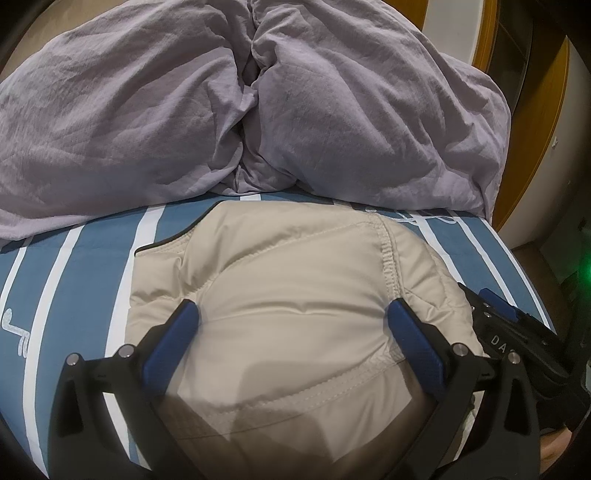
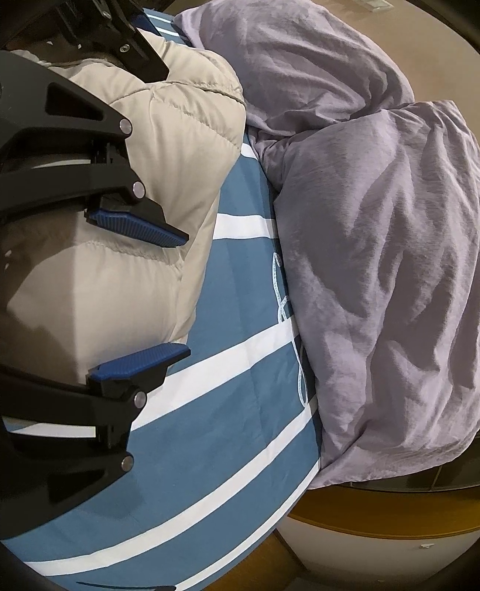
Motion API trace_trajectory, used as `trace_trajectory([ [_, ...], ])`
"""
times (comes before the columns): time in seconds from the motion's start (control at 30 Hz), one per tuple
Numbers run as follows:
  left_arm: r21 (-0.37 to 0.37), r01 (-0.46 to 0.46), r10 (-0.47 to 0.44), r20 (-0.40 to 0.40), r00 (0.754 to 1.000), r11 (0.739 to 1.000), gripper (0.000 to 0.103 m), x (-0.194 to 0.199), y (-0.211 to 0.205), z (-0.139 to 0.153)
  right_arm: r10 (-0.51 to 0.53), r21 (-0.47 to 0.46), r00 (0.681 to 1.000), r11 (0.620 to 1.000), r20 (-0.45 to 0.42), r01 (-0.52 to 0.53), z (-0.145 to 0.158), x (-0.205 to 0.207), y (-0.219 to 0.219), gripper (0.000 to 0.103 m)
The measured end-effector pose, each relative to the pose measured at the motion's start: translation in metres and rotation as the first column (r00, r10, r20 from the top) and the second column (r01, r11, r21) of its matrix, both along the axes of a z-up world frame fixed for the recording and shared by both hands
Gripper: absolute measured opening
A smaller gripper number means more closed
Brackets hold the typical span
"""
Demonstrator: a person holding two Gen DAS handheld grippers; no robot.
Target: Fold large clothes
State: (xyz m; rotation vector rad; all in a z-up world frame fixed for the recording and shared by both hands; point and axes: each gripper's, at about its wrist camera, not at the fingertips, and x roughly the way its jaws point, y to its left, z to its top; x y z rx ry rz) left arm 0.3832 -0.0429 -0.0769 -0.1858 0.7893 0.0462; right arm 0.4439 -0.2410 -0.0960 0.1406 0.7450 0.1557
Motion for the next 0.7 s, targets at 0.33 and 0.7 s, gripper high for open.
trace_trajectory([
  [0.33, 0.007, 0.002, -0.002, -0.006, 1.000, 1.000, 0.101, 0.000, 0.000, 0.000, 0.004, -0.040, 1.000, 0.999, -0.018, -0.005, 0.000, -0.001, 0.003, 0.057],
  [0.7, 0.054, -0.001, 0.004, -0.052, 0.999, 0.999, 0.101, -0.013, 0.000, 0.019, 0.044, -0.052, 0.996, 0.998, -0.076, -0.048, 0.010, -0.005, -0.002, 0.058],
])
